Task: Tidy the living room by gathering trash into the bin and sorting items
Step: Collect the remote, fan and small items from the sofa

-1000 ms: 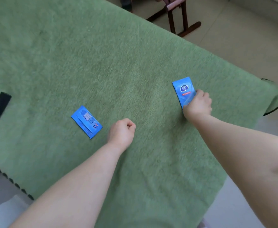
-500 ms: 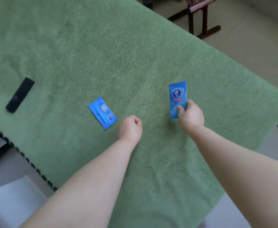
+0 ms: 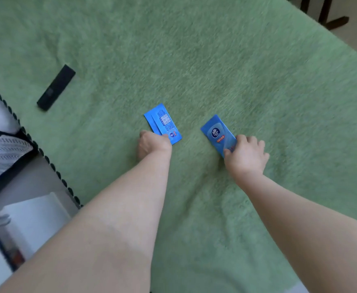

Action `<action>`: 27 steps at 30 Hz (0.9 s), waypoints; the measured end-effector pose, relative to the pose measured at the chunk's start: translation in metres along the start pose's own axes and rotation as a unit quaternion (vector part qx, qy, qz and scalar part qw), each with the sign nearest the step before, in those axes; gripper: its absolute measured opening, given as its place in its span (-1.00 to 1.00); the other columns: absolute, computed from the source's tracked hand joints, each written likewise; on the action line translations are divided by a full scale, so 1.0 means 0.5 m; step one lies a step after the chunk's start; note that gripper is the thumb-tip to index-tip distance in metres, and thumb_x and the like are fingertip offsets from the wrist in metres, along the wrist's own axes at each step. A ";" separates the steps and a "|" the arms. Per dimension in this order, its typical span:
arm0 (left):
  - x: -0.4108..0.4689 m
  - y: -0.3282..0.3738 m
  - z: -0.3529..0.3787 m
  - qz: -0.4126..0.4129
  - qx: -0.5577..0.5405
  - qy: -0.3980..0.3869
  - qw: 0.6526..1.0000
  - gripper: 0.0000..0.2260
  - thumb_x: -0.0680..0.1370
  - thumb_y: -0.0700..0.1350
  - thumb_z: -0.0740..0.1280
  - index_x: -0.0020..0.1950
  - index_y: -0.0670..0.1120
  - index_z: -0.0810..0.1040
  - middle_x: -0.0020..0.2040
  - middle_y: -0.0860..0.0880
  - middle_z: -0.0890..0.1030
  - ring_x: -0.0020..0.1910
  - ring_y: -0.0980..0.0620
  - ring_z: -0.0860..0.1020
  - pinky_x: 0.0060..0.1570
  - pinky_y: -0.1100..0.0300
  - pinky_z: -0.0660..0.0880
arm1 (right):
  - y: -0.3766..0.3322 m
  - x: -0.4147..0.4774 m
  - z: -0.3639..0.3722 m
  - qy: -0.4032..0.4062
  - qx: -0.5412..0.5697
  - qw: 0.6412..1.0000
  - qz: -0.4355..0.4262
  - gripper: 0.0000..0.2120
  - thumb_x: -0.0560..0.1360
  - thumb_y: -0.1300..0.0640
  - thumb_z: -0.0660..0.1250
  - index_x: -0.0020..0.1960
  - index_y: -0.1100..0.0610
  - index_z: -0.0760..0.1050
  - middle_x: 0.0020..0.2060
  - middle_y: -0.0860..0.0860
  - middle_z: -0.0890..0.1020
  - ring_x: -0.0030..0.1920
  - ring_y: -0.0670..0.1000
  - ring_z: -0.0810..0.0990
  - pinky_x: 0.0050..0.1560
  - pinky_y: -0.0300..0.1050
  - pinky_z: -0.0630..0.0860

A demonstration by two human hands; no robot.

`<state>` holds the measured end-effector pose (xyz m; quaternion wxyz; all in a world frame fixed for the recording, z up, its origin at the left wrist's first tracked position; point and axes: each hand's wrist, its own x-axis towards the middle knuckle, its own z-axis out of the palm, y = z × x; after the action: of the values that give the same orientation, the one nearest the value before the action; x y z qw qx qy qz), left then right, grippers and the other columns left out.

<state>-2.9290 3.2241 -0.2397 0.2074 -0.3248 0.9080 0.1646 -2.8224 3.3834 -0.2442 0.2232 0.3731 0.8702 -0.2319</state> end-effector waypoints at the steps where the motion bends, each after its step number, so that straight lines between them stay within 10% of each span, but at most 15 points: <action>1: 0.001 0.003 0.007 -0.001 0.004 0.001 1.000 -0.52 0.44 0.08 0.45 0.21 -0.17 0.43 0.20 -0.15 0.57 0.14 -0.19 0.57 0.00 0.03 0.47 | 0.001 0.001 0.006 0.014 -0.001 1.000 0.000 -0.66 0.51 0.01 0.29 0.23 0.12 0.43 0.24 0.12 0.41 0.29 0.17 0.30 0.20 0.06 0.29; 9: 0.010 0.020 0.047 -0.015 -0.023 -0.003 1.000 -0.38 0.37 0.07 0.52 0.25 -0.17 0.32 0.25 -0.15 0.51 0.19 -0.17 0.53 0.04 0.02 0.47 | 0.011 0.023 0.034 0.004 0.040 0.999 -0.026 -0.77 0.48 0.14 0.32 0.07 0.24 0.46 0.30 0.14 0.30 0.24 0.21 0.40 0.31 0.22 0.33; 19: -0.028 -0.021 -0.009 0.062 -0.025 -0.055 0.996 -0.82 0.55 -0.11 0.32 0.13 -0.11 0.54 0.17 -0.08 0.61 0.15 -0.13 0.57 0.06 0.08 0.48 | 0.004 0.024 -0.016 -0.076 0.023 0.996 -0.036 -0.73 0.54 -0.03 0.27 0.05 0.14 0.60 0.33 0.11 0.28 0.27 0.17 0.38 0.23 0.03 0.37; 27: -0.092 -0.103 -0.116 0.124 -0.014 -0.104 0.987 -0.84 0.55 -0.21 0.24 0.10 -0.08 0.53 0.10 -0.05 0.63 0.07 -0.10 0.57 -0.06 0.17 0.45 | -0.020 -0.098 -0.045 -0.108 0.115 0.987 -0.043 -0.87 0.54 0.08 0.29 -0.08 0.11 0.56 -0.22 0.09 0.56 -0.14 0.12 0.50 -0.19 -0.13 0.33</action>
<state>-2.8785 3.1849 -0.1760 0.2740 -0.1933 0.9123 0.2350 -2.8042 3.3635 -0.1966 0.2611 0.3309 0.8238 -0.3789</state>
